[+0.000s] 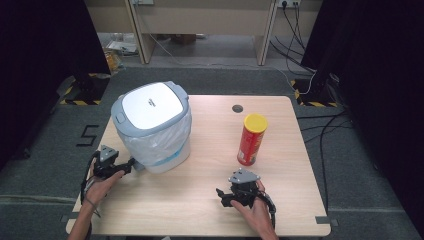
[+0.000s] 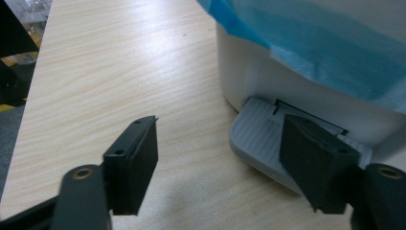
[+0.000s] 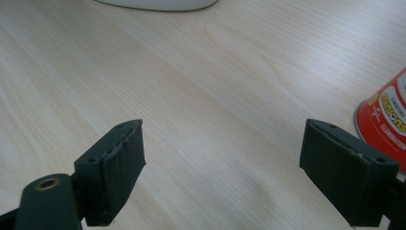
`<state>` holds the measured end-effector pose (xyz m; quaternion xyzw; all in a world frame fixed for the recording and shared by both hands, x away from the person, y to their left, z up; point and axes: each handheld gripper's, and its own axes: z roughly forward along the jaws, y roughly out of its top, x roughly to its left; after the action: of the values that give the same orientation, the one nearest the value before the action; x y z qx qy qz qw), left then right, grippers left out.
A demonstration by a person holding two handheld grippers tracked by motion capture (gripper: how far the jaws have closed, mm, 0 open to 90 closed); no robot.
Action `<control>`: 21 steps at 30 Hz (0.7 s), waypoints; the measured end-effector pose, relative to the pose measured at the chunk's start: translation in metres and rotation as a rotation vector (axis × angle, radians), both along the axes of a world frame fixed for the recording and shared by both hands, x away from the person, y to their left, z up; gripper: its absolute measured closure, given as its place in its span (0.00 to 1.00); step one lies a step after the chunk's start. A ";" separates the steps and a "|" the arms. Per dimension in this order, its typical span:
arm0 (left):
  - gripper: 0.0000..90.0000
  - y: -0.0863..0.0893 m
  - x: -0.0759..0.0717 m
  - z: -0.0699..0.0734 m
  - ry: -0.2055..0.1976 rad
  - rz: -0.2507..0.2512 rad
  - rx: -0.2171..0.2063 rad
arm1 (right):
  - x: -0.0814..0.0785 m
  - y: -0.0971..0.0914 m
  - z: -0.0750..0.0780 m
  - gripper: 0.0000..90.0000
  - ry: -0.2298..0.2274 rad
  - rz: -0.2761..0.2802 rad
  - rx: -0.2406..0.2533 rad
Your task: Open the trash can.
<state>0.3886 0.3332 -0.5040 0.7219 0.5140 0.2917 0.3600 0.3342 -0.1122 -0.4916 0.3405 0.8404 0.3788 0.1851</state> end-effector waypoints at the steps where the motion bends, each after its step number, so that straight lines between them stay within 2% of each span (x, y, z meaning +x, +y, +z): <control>1: 0.36 -0.001 0.000 0.000 0.000 0.000 0.001 | 0.000 0.001 0.000 0.18 -0.001 0.005 0.001; 4: 0.39 0.000 -0.001 -0.001 0.003 0.002 -0.024 | 0.002 0.005 0.001 0.18 -0.002 0.009 0.001; 10: 0.42 -0.002 -0.007 -0.002 0.005 0.002 -0.031 | 0.006 0.011 0.002 0.18 -0.003 0.020 -0.002; 18: 0.45 -0.014 -0.025 0.000 0.019 -0.045 -0.038 | 0.011 0.014 0.000 0.17 0.004 0.031 -0.007; 21: 0.45 -0.017 -0.031 -0.001 0.025 -0.056 -0.072 | 0.011 0.014 -0.001 0.17 0.003 0.029 -0.011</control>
<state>0.3576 0.3158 -0.5051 0.7261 0.5081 0.2537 0.3876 0.3456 -0.0982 -0.4922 0.3280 0.8476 0.3761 0.1802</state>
